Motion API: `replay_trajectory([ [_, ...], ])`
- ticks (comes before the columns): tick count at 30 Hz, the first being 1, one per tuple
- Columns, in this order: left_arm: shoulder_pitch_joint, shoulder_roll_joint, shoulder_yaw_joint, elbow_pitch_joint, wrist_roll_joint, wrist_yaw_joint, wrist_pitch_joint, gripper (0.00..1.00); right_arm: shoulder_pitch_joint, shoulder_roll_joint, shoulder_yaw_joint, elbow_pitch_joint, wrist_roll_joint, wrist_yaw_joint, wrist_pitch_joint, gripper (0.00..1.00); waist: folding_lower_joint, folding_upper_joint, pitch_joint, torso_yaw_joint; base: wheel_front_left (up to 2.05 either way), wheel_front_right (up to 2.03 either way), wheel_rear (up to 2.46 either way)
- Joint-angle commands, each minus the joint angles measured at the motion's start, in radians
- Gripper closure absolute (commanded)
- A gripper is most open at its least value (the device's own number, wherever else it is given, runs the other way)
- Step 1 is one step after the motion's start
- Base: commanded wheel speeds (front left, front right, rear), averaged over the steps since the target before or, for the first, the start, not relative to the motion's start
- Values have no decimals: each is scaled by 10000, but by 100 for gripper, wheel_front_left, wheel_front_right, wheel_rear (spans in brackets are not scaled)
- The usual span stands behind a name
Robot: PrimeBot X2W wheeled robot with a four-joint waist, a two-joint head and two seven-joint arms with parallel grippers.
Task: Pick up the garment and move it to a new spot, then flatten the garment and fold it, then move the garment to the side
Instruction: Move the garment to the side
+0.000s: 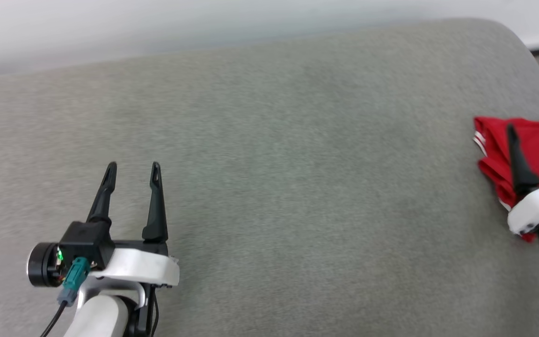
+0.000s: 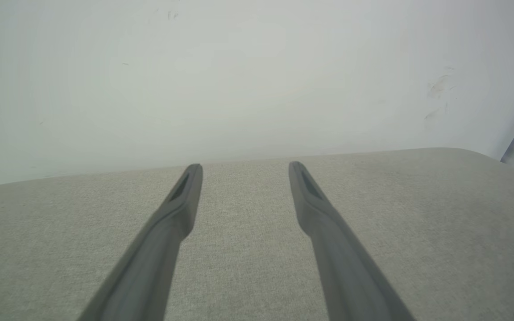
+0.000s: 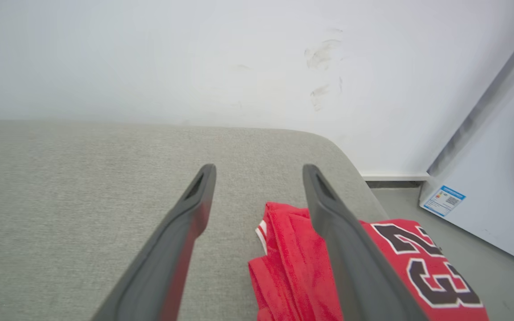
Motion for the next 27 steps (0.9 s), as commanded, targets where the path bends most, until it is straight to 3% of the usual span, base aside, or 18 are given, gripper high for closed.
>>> replay_trajectory([
  [1, 195, -42, 60, 77, -75, 57, -84, 0, 488, 249, -24, -556, -4, -11, 164, 0, 1, 0, -500, 623, 0, 0, 0],
  [7, 597, -89, 281, 408, -252, 60, -192, 0, 1658, 1132, -215, -2282, -362, -13, 587, 0, 1, 0, -1018, 1189, 0, 0, 0],
  [14, 1430, -45, 294, 1002, -452, -178, -250, 0, 3610, 2185, -529, -4385, -945, -11, 1291, 0, 1, 0, -1988, 1301, 0, 0, 0],
  [27, 1911, -210, 269, 1538, -480, -427, -303, 0, 5178, 2712, -685, -6085, -1321, -10, 2054, 0, 1, 0, -2634, 1287, 0, 0, 0],
])
